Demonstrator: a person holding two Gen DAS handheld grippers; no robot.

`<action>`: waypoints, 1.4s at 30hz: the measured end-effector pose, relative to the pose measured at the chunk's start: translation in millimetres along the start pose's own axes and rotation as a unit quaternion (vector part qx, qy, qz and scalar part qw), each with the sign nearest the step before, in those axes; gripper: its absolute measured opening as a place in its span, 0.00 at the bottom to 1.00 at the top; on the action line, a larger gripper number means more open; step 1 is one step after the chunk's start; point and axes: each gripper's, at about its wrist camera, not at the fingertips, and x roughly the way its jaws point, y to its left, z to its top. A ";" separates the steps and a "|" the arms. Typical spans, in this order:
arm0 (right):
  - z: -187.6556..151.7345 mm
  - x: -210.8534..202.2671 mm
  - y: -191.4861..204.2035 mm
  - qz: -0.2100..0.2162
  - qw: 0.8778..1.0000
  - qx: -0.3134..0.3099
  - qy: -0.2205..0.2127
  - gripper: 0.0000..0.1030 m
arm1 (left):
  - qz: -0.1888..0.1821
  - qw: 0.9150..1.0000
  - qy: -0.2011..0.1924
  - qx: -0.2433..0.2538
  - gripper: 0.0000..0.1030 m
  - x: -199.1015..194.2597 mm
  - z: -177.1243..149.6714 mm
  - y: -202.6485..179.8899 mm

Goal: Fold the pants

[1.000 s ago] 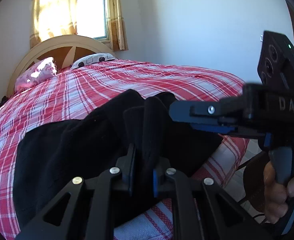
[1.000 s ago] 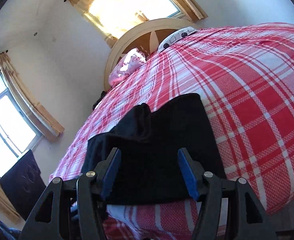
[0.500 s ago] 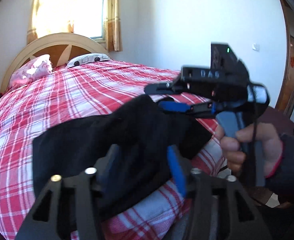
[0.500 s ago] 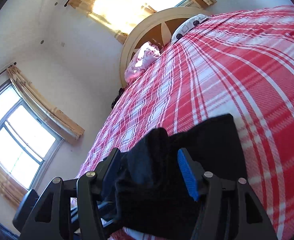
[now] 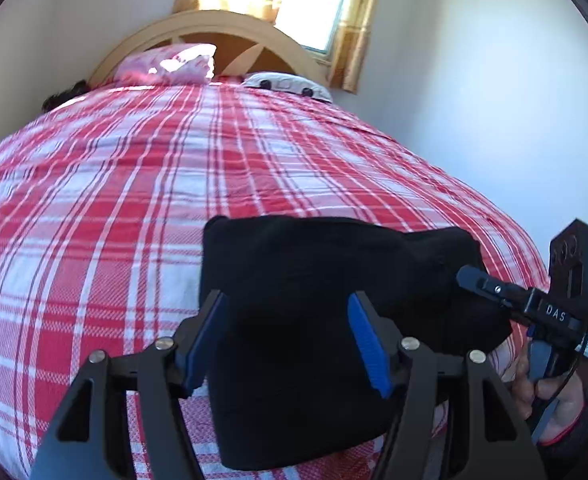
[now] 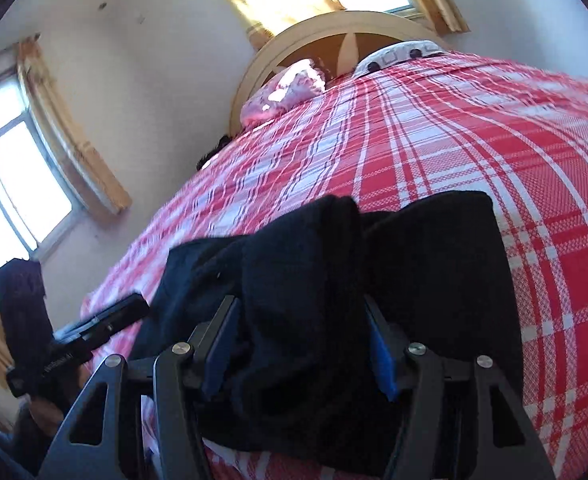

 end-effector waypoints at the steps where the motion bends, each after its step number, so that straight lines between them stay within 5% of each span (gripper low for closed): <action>1: 1.0 0.7 -6.3 0.009 1.000 0.024 -0.011 0.59 | 0.001 1.000 0.000 -0.004 0.63 1.0 1.3 3.4; 4: -0.7 5.8 -0.7 -0.003 1.000 0.017 -0.019 0.54 | 0.009 1.000 -0.004 -0.004 0.63 0.5 1.4 6.2; 5: -1.8 6.5 5.9 -0.023 1.000 -0.009 -0.015 0.37 | 0.011 1.000 -0.005 -0.005 0.63 2.6 2.7 8.9; 7: -2.1 9.7 15.8 -0.034 0.999 -0.040 0.001 0.22 | 0.013 1.000 -0.006 -0.009 0.63 3.5 3.7 12.7; 18: 18.8 -42.0 34.8 -0.060 0.990 -0.110 -0.067 0.20 | 0.027 0.999 -0.019 0.000 0.67 -1.9 10.3 6.3; 25: 7.5 -27.9 -24.3 -0.103 0.993 -0.058 -0.030 0.25 | 0.035 0.998 -0.014 0.040 0.67 8.5 17.2 -18.5; 30: 13.2 -40.9 -41.9 -0.073 0.997 0.004 -0.038 0.37 | 0.049 0.996 -0.019 0.065 0.67 10.5 23.1 -32.3; 32: 15.5 -65.1 -48.9 -0.098 0.992 0.034 -0.070 0.37 | 0.047 0.996 -0.027 0.069 0.70 10.1 28.8 -36.2; 35: 11.3 -93.9 -33.5 -0.124 0.987 -0.005 -0.104 0.37 | 0.036 0.996 -0.031 0.078 0.71 15.6 35.4 -49.9; 38: 3.5 -95.0 0.5 -0.121 0.985 -0.090 -0.080 0.26 | 0.024 0.995 -0.031 0.097 0.71 26.9 37.7 -70.0; 42: -13.5 -72.6 23.8 -0.134 0.978 -0.158 -0.032 0.26 | 0.041 0.994 0.005 0.103 0.71 52.8 31.6 -74.7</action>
